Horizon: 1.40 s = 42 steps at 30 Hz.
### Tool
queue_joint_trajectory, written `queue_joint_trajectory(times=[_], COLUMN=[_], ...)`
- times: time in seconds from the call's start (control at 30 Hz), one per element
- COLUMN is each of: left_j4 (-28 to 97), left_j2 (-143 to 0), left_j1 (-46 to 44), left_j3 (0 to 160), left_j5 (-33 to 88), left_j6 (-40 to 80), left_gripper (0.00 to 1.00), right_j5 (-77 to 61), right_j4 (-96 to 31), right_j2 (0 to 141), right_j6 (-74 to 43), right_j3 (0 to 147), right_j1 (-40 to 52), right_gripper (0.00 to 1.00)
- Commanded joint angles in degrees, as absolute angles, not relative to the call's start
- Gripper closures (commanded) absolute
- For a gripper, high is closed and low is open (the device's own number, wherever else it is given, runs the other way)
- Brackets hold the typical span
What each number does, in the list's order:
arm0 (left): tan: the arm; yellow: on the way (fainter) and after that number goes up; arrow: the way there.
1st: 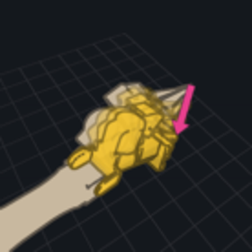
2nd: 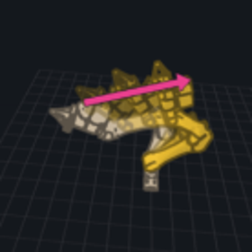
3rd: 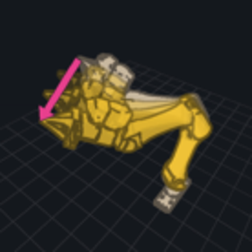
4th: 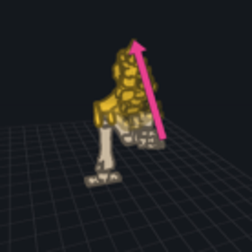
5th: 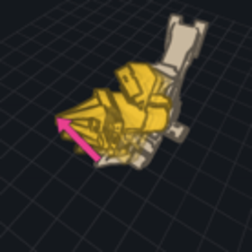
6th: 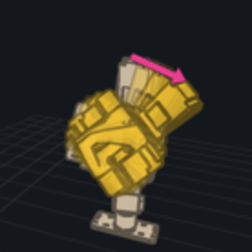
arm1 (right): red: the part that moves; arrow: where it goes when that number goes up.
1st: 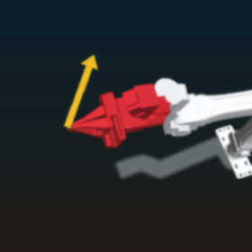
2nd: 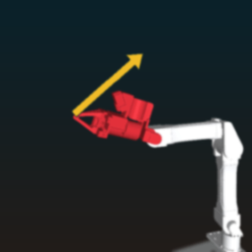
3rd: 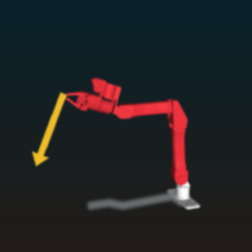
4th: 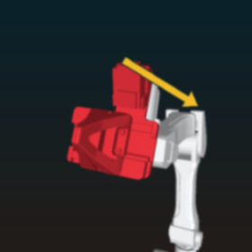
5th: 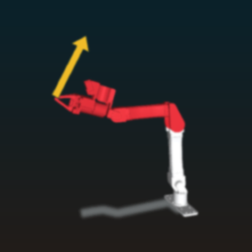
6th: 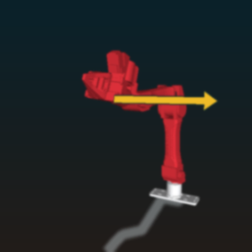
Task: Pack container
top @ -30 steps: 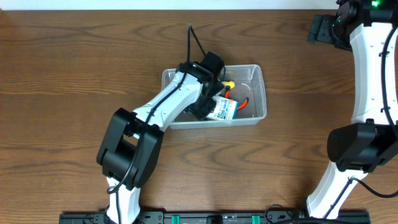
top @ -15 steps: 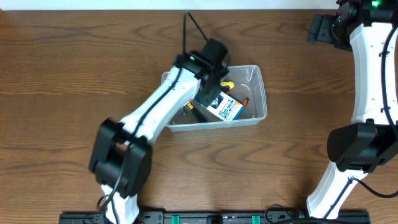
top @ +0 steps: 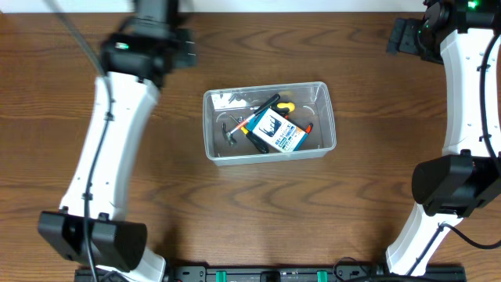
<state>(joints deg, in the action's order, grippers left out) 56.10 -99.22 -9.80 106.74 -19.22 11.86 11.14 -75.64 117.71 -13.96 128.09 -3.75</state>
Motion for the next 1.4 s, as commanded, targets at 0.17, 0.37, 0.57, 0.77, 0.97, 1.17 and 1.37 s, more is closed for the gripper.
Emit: queue_joint_trajectory(times=[0.17,0.37,0.57,0.77,0.97,1.17,1.37], left_j4=[56.86,56.99,56.97,56.97,56.97,56.99,56.99], left_j2=[-99.22,-99.22,-99.22,-99.22,-99.22,-99.22,-99.22], left_j1=[-1.19,-0.67,-0.67,-0.67,-0.67,-0.67,-0.67], left_j3=[106.85,106.85,106.85,106.85,106.85,106.85,106.85], left_j5=[-16.95,-16.97,-16.97,-16.97,-16.97,-16.97,-16.97], left_j6=[15.59,15.55,15.55,15.55,15.55,15.55,15.55], left_gripper=[0.02,0.02,0.02,0.02,0.02,0.02,0.02], right_j5=[11.35,11.35,11.35,11.35,11.35,11.38,11.38], right_j4=[-75.66,-75.68,-75.68,-75.68,-75.68,-75.66,-75.66], right_j2=[117.32,117.32,117.32,117.32,116.97,107.94,95.35], right_j6=[-13.21,-13.21,-13.21,-13.21,-13.21,-13.21,-13.19], right_j3=[128.40,128.40,128.40,128.40,128.40,128.40,128.40], right_j1=[-3.68,-3.68,-3.68,-3.68,-3.38,1.50,11.97], right_gripper=[0.01,0.01,0.01,0.01,0.01,0.01,0.01])
